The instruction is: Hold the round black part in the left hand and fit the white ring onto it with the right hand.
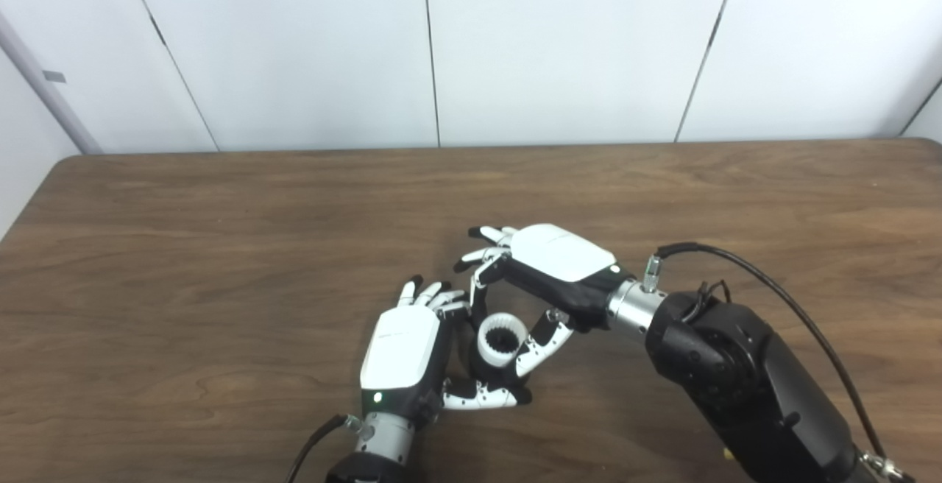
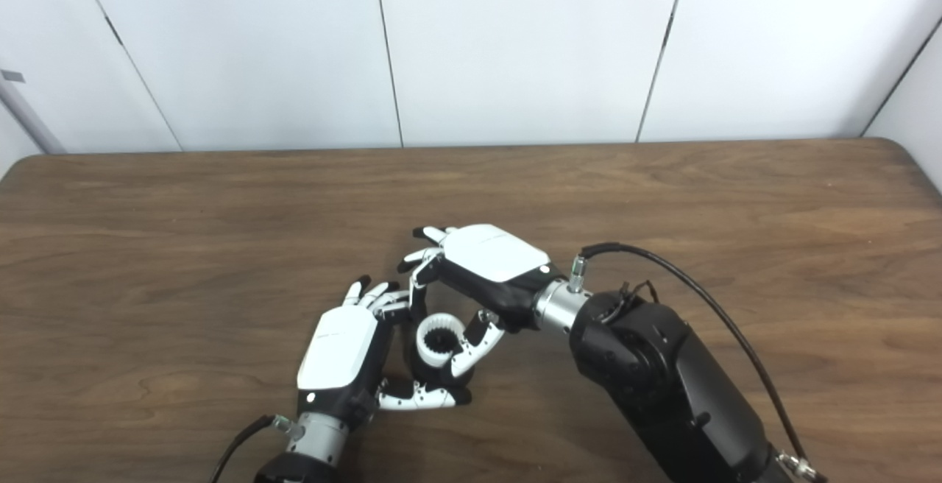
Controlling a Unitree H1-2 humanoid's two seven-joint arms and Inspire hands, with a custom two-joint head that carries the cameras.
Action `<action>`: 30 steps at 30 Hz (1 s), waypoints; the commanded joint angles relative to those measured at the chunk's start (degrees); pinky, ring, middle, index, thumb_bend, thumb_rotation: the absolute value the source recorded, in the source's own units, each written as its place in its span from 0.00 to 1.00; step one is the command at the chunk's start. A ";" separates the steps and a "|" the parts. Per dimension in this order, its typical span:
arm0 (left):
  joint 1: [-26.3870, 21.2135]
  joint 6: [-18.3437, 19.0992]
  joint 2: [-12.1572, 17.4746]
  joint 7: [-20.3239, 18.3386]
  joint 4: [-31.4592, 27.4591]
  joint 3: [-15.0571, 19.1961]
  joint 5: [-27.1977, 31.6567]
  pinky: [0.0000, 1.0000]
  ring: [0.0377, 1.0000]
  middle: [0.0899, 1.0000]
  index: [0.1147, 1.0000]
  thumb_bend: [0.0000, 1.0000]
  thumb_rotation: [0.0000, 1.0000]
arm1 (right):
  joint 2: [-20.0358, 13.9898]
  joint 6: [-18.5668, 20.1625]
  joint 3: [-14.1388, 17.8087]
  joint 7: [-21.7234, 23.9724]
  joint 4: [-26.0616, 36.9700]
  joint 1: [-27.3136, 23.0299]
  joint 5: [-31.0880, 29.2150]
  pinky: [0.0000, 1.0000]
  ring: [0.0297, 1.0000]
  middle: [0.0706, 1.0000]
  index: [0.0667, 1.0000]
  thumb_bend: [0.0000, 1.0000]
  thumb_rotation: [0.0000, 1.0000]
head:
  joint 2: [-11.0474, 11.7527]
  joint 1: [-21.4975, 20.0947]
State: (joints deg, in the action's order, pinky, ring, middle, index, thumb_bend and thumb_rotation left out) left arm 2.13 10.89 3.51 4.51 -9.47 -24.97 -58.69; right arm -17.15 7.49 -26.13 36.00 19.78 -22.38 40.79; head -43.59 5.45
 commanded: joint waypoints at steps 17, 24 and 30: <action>-0.09 0.41 -0.62 -0.13 0.01 -0.97 -1.29 1.00 0.89 0.77 0.42 0.52 0.05 | 0.26 -1.10 1.12 -1.38 -0.20 -1.23 0.00 1.00 1.00 0.85 0.45 0.52 0.13 | -0.17 0.39; -0.02 0.54 -0.75 -0.53 -0.33 -0.82 -0.72 1.00 0.90 0.77 0.42 0.52 0.05 | 0.18 -0.93 1.52 -1.49 -1.25 -1.26 -0.25 0.98 1.00 0.85 0.45 0.52 0.13 | -0.31 0.35; 0.10 0.74 -0.88 -0.82 -0.59 -0.83 -0.71 1.00 0.90 0.78 0.42 0.52 0.05 | -0.04 -0.71 1.88 -1.46 -1.63 -1.16 -0.39 0.99 1.00 0.85 0.45 0.52 0.13 | -0.37 0.30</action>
State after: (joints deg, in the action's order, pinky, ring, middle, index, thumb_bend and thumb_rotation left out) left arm 2.13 11.52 2.90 4.36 -9.51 -25.38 -59.11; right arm -17.12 7.20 -25.46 36.01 17.68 -21.95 40.49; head -43.95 5.71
